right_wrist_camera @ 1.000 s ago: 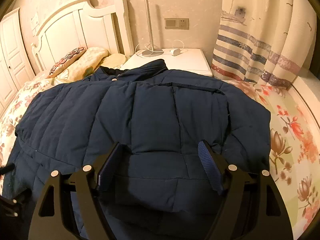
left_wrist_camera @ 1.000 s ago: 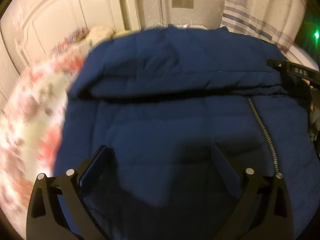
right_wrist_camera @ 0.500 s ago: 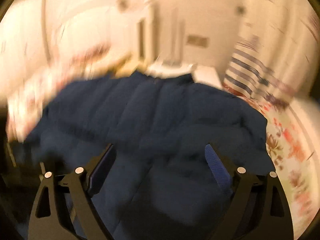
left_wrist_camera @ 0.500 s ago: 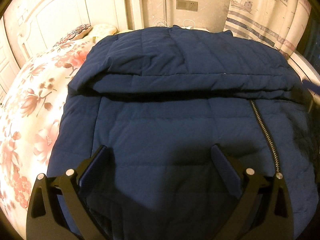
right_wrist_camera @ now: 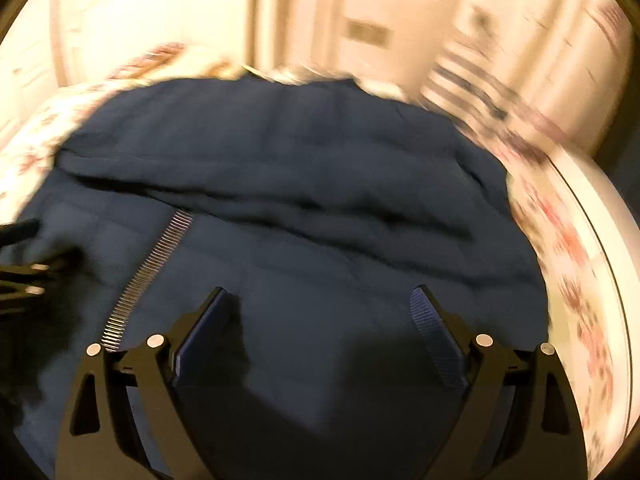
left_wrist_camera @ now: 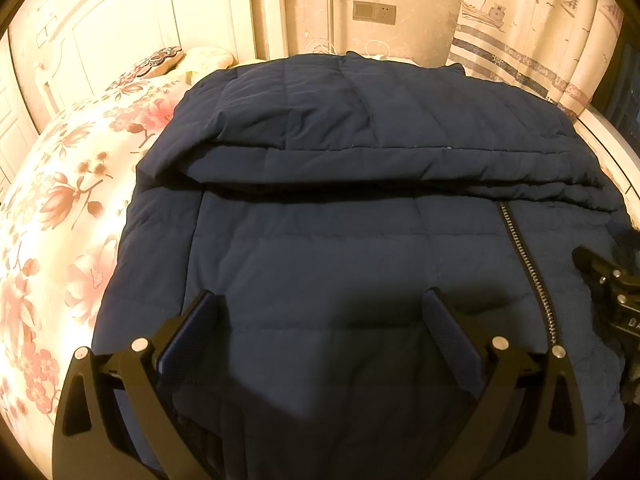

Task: Fold large clothes
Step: 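Fold the collar end down over the jacket body and smooth it with both tools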

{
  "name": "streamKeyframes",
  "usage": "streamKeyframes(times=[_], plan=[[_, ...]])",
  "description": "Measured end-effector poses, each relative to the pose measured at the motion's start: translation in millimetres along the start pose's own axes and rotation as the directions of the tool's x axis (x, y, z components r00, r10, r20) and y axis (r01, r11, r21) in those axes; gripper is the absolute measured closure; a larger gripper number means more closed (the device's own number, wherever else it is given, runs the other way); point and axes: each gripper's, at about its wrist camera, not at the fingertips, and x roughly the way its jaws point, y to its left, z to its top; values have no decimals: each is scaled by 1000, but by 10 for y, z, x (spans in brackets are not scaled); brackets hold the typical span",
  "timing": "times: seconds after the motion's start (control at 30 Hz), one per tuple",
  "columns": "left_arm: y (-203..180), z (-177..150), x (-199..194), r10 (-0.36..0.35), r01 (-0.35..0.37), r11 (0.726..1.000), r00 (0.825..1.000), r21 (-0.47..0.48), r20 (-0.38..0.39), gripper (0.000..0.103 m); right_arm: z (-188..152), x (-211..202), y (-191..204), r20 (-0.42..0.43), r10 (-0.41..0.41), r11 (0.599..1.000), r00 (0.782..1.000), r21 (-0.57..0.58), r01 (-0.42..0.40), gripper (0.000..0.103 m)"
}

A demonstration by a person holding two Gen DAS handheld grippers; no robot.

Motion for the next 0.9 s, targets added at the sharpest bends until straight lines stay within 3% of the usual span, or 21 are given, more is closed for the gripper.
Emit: streamKeyframes(times=[0.1, 0.2, 0.23, 0.27, 0.33, 0.4, 0.47, 0.57, 0.7, 0.8, 0.9], plan=[[8, 3, 1, -2, 2, 1000, 1000, -2, 0, 2, 25, 67, -70, -35, 34, 999, 999, 36, -32, 12], [20, 2, -33, 10, -10, 1000, 1000, -19, 10, 2, -2, -38, -96, 7, 9, 998, 1000, 57, -9, 12], [24, -9, -88, 29, -29, 999, 999, -30, 29, 7, -21, -128, -86, 42, 24, 998, 999, 58, -26, 12], [9, -38, -200, 1, 1, 999, 997, -33, 71, 8, -36, -208, -59, 74, 82, 996, 994, 41, -85, 12], [-71, -106, -349, -120, 121, 993, 988, -3, 102, 7, -85, -270, 98, 65, 183, 983, 981, -38, -181, 12], [-254, -183, -317, -86, 82, 994, 995, 73, 55, 6, -180, -167, 301, -40, 147, 979, 988, -140, -151, 11], [-338, -225, -214, -39, 37, 993, 999, 113, 13, 5, -207, -147, 381, -46, 103, 980, 994, -167, -109, 11], [-173, -191, -175, -92, 93, 995, 996, 39, -15, 2, -228, -155, 293, -63, 119, 985, 991, -121, -126, 11], [82, -270, -423, -69, 70, 997, 996, -21, 61, 3, -272, -332, 4, -18, 67, 995, 998, -66, -68, 11], [371, -417, -541, 34, -27, 997, 995, -73, 94, 3, -389, -333, -492, -19, -9, 1000, 1000, 26, 9, 11], [706, -498, -492, -3, 13, 978, 999, -206, 47, 3, -548, -252, -882, -26, 78, 983, 997, 171, -72, 11]])
